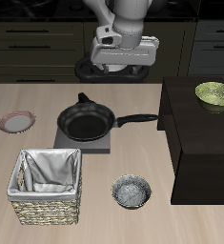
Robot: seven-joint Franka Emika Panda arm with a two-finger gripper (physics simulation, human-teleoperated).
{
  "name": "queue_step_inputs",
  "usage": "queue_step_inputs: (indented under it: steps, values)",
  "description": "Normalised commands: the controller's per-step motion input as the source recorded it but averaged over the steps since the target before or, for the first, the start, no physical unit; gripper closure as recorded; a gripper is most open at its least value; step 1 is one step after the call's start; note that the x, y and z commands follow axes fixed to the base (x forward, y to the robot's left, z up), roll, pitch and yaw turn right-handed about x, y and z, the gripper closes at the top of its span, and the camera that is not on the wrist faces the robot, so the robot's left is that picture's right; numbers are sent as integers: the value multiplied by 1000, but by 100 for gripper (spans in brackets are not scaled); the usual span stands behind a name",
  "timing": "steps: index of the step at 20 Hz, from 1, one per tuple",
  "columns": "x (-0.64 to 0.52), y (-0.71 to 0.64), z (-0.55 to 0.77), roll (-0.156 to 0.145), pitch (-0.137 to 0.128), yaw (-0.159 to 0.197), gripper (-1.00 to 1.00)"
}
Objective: Place the black bowl in the basket
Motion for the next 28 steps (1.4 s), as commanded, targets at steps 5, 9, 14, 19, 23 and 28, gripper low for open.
queue_step_inputs:
  steps: [5, 9, 14, 19, 23, 28]
  values:
    - [301, 7, 12, 37, 17, -46, -100]
    - [404, -36, 91, 41, -1, -20, -100]
    - [549, -30, 91, -28, -11, -18, -100]
    - [494, -85, 85, -41, -13, -13, -100]
    - [519, -111, 20, -54, 0, -2, -100]
    - [454, -70, 17, -20, -21, 5, -100]
